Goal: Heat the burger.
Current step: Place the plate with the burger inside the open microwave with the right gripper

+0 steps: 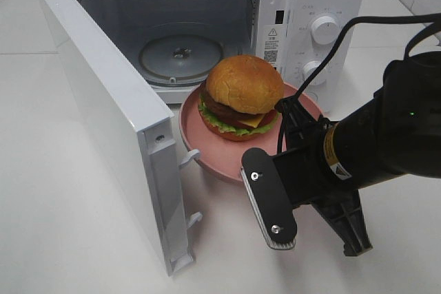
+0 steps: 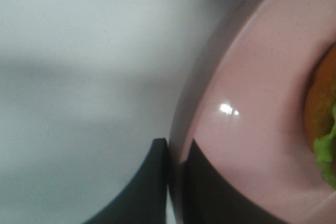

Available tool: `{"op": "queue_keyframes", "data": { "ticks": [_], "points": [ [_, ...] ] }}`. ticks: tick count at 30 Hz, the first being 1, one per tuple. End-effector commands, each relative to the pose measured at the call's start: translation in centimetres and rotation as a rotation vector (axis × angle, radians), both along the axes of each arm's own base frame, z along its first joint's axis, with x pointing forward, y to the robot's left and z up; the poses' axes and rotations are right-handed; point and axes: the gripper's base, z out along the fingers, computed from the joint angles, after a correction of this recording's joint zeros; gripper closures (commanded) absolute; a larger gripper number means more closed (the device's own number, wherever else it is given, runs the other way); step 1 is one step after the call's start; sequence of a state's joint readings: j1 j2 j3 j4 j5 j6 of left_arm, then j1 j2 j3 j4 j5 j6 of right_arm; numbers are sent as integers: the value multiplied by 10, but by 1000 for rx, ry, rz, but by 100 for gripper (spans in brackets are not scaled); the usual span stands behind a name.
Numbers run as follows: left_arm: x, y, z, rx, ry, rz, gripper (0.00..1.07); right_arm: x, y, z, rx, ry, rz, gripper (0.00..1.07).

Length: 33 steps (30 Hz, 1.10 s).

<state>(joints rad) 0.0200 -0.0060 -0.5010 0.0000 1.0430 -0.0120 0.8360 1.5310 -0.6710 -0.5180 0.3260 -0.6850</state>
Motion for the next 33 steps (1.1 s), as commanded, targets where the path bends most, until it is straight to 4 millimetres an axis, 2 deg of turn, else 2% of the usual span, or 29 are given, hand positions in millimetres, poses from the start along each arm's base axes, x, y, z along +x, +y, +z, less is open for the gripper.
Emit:
{"op": "queue_keyframes", "data": {
  "ticks": [1, 15, 24, 30, 33],
  "points": [
    [-2, -1, 0, -10, -21, -4, 4, 6, 10, 7, 46, -28, 47, 107],
    [-2, -1, 0, -10, -21, -4, 4, 14, 24, 2, 65, 69, 54, 107],
    [-2, -1, 0, -10, -21, -4, 4, 28, 17, 4, 81, 112, 14, 107],
    [-2, -1, 0, -10, -21, -4, 4, 28, 25, 1, 96, 169, 48, 107],
    [-2, -1, 0, -10, -21, -4, 4, 35, 24, 2, 100, 186, 29, 107]
  ]
}}
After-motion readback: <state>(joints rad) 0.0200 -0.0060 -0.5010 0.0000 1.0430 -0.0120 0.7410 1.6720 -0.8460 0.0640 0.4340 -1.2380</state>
